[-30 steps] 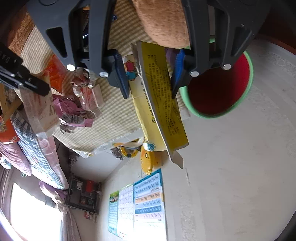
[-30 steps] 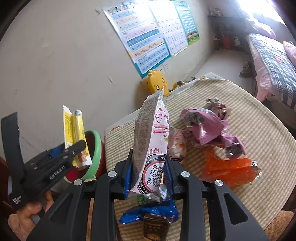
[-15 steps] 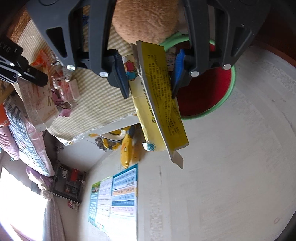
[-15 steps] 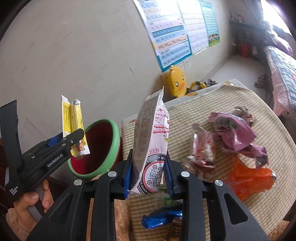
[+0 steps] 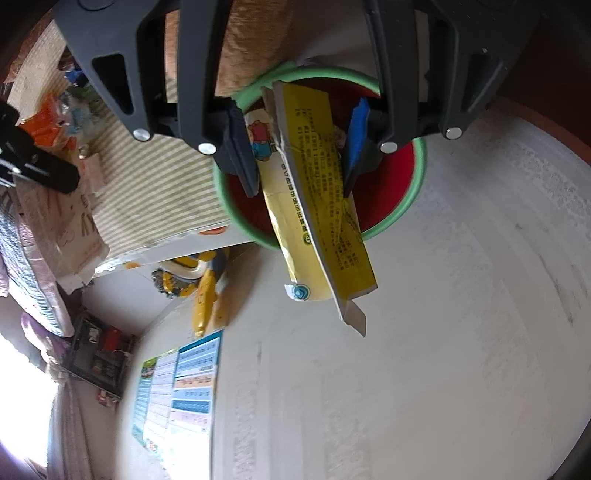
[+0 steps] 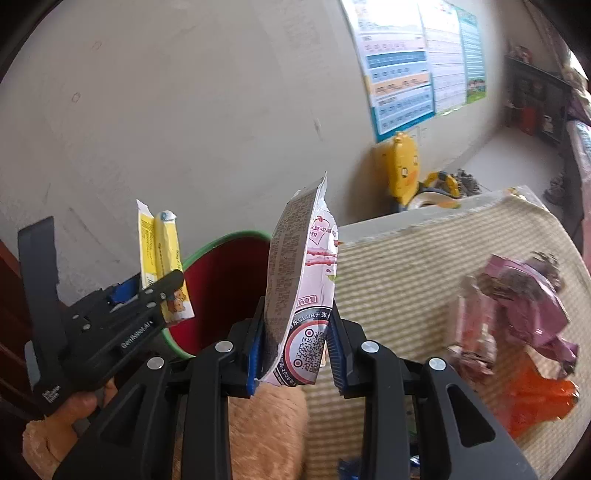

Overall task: Collect trash
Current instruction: 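Drop the yellow packet in the bin with left tool while right tool drops the snack bag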

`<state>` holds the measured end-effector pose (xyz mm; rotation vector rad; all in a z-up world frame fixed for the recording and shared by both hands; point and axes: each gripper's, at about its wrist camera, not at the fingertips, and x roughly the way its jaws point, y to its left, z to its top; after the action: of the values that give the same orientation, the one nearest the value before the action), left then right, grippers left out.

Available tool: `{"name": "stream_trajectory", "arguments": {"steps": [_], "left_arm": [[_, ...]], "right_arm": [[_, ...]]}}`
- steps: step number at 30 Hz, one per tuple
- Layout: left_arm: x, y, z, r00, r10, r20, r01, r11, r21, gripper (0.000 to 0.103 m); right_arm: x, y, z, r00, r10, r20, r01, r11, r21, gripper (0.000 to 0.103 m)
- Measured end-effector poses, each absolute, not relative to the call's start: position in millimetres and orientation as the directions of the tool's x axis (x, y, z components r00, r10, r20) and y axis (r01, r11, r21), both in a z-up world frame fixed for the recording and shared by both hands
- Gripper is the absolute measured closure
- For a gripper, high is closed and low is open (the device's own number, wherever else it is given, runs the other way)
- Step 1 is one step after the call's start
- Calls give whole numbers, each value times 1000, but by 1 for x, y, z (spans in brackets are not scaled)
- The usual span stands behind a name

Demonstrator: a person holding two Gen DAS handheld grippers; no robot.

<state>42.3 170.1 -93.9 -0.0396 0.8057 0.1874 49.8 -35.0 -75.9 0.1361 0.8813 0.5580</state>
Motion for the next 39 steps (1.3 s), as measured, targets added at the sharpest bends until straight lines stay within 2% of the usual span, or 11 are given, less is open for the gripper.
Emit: {"name": "stream_trajectory", "arguments": {"steps": [23,26,28,30,39], "left_arm": [[55,231,-143,570,184,-801,-272,962,27,61],[59,233,-148,556,189,-809,-286,958,28,52],[61,236,-151,550,182,-815,-290,957,19,42],[60,236,-152,548,186,-815,-289,957,25,37],[59,227,-148,557,170,-813,-267,963,19,37]], "right_arm": [[88,53,-99,352,591,-726,-496,775,391,75],[94,63,-100,335,601,-725,-510,763,397,71],[98,66,-103,336,602,-724,-504,764,402,53],[99,68,-104,336,600,-726,-502,766,401,53],[87,35,-100,377,574,-727,-477,793,378,53]]}}
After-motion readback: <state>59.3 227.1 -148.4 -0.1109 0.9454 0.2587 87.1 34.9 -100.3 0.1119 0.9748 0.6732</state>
